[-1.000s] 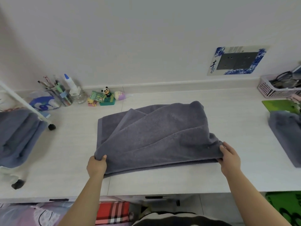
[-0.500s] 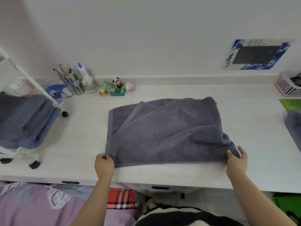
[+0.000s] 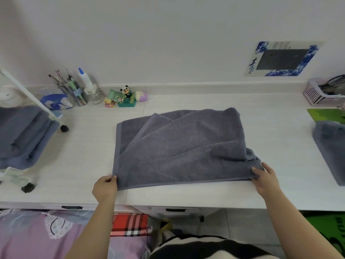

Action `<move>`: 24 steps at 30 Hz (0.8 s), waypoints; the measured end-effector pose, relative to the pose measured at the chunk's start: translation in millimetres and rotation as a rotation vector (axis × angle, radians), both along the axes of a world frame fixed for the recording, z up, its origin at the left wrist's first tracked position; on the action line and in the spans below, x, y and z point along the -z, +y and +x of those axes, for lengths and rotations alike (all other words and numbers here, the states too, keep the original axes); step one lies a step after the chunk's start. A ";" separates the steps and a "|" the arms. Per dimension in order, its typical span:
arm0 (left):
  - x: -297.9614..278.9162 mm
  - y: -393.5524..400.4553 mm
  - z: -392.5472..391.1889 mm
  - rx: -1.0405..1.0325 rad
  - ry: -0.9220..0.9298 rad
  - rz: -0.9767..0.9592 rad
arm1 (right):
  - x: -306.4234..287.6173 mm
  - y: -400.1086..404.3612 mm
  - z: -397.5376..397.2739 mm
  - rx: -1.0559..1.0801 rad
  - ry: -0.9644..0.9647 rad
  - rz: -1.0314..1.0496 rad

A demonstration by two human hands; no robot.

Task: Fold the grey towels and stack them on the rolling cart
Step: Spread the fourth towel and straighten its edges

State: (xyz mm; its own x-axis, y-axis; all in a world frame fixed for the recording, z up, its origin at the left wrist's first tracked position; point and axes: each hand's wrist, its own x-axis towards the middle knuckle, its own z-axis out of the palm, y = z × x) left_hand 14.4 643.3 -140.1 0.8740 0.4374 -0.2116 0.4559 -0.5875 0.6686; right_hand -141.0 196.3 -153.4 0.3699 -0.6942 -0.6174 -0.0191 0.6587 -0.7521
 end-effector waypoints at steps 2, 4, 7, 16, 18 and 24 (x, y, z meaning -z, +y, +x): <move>0.4 -0.7 -0.4 0.026 0.006 0.018 | -3.9 2.9 2.1 -0.028 0.095 -0.023; 0.8 -2.4 -1.9 0.048 0.001 0.041 | -4.6 3.5 1.2 0.023 0.104 0.022; 2.0 -6.0 -4.6 0.050 -0.016 0.057 | -4.9 6.0 -5.4 0.064 0.106 0.000; 0.7 -13.7 -10.8 0.008 -0.037 0.049 | -3.7 -4.9 -17.4 -0.069 0.156 -0.067; -0.4 -13.5 -13.2 0.006 -0.035 0.045 | -4.7 -3.3 -18.0 -0.116 0.256 -0.127; -1.3 -17.9 -25.2 0.041 -0.070 0.005 | -10.3 5.1 -18.0 -0.245 0.520 -0.364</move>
